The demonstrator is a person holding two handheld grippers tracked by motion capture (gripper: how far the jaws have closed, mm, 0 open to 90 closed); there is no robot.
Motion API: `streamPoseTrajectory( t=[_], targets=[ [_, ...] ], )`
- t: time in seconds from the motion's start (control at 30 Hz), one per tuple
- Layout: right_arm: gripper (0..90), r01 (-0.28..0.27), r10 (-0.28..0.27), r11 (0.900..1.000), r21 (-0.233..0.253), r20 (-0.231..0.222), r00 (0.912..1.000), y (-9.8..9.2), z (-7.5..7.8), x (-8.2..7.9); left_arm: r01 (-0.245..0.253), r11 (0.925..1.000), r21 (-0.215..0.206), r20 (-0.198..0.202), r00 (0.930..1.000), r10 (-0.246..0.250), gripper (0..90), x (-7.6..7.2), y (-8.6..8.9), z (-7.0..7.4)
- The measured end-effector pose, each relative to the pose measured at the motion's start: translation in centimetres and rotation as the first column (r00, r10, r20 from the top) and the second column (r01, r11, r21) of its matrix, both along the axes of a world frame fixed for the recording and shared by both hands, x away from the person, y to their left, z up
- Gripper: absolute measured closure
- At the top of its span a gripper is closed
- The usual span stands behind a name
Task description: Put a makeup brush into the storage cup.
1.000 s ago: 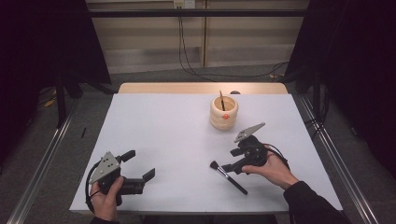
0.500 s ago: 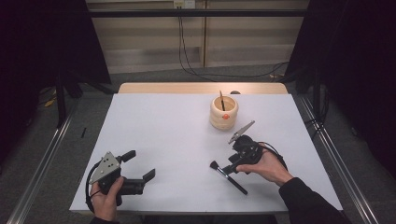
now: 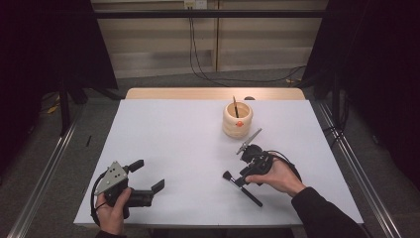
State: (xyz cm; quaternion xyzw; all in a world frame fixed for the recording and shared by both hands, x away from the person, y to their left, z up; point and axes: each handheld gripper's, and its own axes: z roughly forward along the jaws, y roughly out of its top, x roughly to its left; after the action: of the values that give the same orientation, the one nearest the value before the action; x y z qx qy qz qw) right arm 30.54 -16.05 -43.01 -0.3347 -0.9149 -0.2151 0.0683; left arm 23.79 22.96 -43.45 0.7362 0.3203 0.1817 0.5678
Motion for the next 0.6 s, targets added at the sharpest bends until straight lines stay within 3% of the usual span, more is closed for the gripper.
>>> streamPoseTrajectory(
  t=[0.27, 0.6],
  targets=[
    [56.8, 0.0, -0.001, 0.999, -0.037, -0.029, 0.9996, 0.7, -0.1, 0.0, 0.004, 1.0, 0.002, 0.004, 1.0, -0.004, 1.9, 0.0, 0.1, 0.0],
    [64.9, -0.007, 0.004, 0.997, -0.082, -0.031, 0.9995, 1.2, -1.0, 0.3, 0.007, 1.0, -0.001, -0.003, 1.0, -0.007, 1.7, 0.0, 0.0, 0.0]
  ],
)
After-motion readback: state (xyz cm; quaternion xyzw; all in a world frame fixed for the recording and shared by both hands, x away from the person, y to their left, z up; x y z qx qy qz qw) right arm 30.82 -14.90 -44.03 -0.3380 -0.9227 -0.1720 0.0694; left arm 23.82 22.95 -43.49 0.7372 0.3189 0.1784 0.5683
